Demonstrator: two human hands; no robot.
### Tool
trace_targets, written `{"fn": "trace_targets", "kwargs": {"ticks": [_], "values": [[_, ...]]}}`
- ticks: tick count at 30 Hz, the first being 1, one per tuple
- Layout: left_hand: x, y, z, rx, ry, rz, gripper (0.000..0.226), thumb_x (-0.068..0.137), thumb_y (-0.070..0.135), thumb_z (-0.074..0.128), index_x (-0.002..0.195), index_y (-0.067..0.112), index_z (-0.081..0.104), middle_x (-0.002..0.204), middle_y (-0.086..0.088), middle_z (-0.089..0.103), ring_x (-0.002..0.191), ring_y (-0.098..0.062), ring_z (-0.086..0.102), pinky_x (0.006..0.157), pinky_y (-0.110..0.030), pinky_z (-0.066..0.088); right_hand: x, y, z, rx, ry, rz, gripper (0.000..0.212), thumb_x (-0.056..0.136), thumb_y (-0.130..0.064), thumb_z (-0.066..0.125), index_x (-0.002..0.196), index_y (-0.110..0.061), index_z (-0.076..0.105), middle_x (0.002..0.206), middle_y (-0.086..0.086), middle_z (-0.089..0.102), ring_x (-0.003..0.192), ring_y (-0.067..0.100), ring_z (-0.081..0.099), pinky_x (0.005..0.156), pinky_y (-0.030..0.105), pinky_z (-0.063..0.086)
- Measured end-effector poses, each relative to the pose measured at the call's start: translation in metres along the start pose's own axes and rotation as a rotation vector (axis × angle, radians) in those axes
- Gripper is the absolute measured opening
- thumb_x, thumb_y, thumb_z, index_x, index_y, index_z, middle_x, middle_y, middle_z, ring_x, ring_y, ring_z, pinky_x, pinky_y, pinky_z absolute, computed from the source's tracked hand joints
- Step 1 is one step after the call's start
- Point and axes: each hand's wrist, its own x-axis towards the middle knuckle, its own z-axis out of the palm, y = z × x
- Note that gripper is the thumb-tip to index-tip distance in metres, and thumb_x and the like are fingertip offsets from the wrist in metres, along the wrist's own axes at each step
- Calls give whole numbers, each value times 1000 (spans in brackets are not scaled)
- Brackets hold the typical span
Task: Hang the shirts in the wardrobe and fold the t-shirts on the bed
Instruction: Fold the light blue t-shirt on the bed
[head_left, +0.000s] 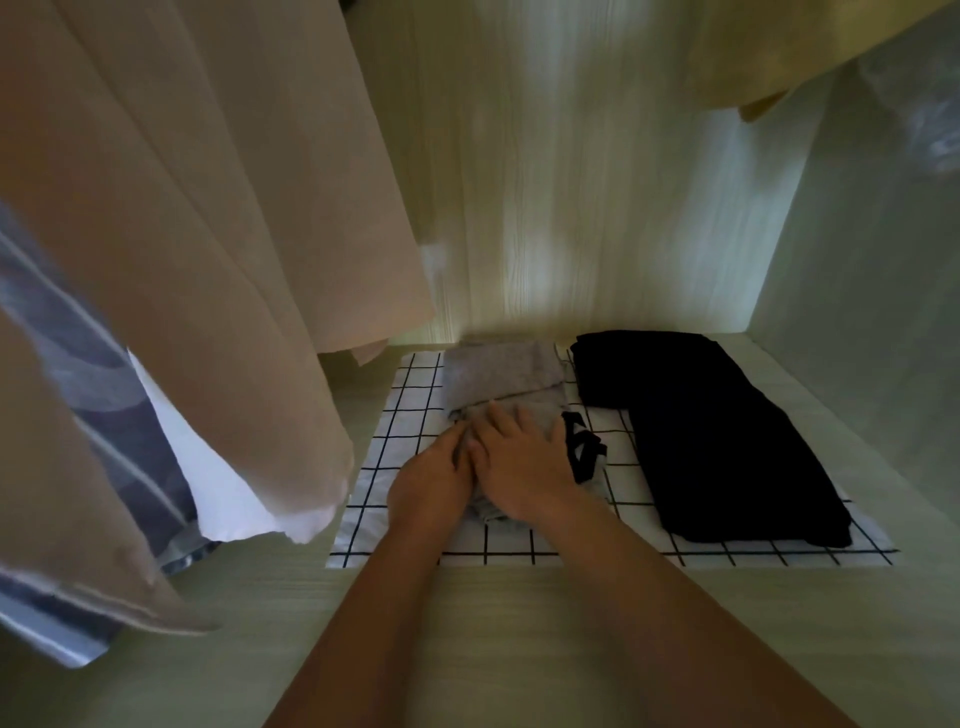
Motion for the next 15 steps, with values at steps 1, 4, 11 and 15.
{"fn": "trace_targets", "kwargs": {"ticks": [1,4,11,15], "values": [[1,0,0,15,-2,-1,41,102,34,31,143,30,37,133,-5,56,118,-23,52,98,-38,42,1,4,2,23,-15,28,50,103,-39,15,151,-27,8,159,-2,-5,145,28,-10,111,59,-9],[4,0,1,43,-9,-11,41,103,31,30,143,30,36,132,-6,56,118,-23,52,97,-36,42,1,10,1,64,-61,80,53,101,-44,17,151,-30,4,158,-3,-13,144,29,-17,109,61,-9],[4,-2,0,58,-4,-2,42,103,26,25,143,33,35,130,-8,56,115,-24,53,95,-35,43,-1,40,-1,196,-56,153,60,98,-53,21,150,-33,0,157,-8,-17,144,28,-17,109,63,3],[4,-1,2,197,43,16,41,103,24,27,142,32,38,121,-11,57,106,-24,55,90,-35,46,-9,60,1,330,-31,170,60,98,-53,25,150,-33,3,158,-5,-12,145,30,-6,114,53,-2]]}}
